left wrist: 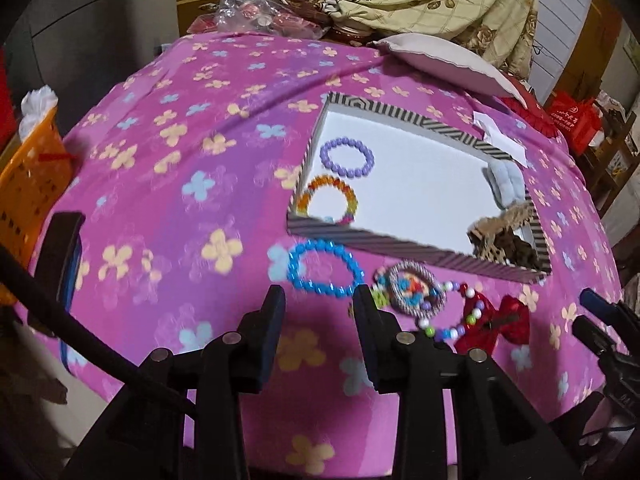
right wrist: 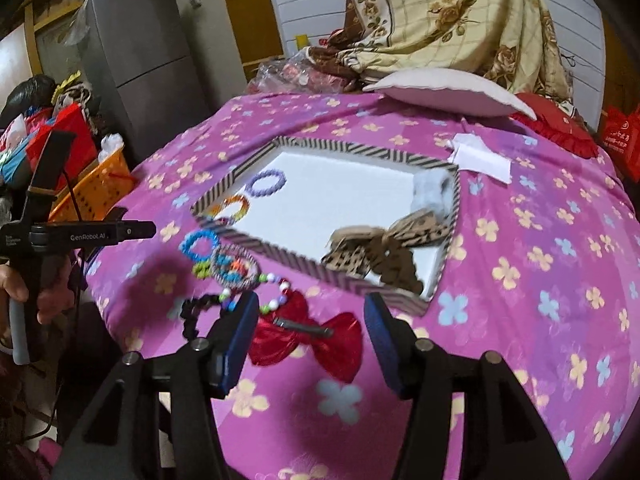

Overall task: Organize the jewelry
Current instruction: 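Withdraw both tools back over the remaining jewelry, then grasp the red satin bow clip with the right tool while the left tool moves to the blue bead bracelet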

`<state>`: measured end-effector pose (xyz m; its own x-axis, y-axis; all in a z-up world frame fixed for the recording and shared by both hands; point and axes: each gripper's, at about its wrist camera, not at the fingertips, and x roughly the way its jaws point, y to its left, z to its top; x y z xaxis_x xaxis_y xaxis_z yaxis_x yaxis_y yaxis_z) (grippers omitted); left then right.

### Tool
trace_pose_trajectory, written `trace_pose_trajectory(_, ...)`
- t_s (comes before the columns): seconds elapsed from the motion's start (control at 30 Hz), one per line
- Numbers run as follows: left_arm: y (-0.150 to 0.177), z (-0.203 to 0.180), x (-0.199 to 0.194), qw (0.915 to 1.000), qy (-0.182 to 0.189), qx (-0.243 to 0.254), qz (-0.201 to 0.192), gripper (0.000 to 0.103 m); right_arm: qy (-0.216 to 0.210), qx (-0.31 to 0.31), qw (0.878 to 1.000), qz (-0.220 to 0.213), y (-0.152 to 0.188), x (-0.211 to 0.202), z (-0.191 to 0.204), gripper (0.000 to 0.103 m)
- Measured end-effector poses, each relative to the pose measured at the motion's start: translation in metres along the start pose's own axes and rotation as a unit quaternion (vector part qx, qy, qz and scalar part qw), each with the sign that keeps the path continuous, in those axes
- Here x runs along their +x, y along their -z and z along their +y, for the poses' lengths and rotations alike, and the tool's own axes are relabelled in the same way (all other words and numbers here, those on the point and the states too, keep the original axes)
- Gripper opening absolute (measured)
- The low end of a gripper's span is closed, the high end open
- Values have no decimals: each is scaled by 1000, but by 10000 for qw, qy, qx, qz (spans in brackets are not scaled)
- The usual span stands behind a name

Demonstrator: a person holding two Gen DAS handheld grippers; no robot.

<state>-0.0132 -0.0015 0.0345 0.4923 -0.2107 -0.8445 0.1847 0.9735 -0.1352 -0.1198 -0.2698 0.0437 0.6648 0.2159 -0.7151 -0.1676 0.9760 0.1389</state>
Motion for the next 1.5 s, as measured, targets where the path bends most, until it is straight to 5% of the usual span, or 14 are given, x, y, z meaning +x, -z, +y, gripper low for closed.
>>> trace_pose_trajectory(0.47, 17, -11, -6, 9993, -260, 218, -134, 39, -42, -1012, 9921, 741, 17, 29, 19, 58)
trace_pose_trajectory(1.03, 16, -9, -2, 9992, -326, 206, -116, 39, -78, -1485, 9842, 966, 17, 43, 22, 64)
trace_pose_trajectory(1.5, 17, 28, 25, 9982, 127, -399, 438, 39, -281, -2968, 9440, 1416, 7, 78, 30, 70)
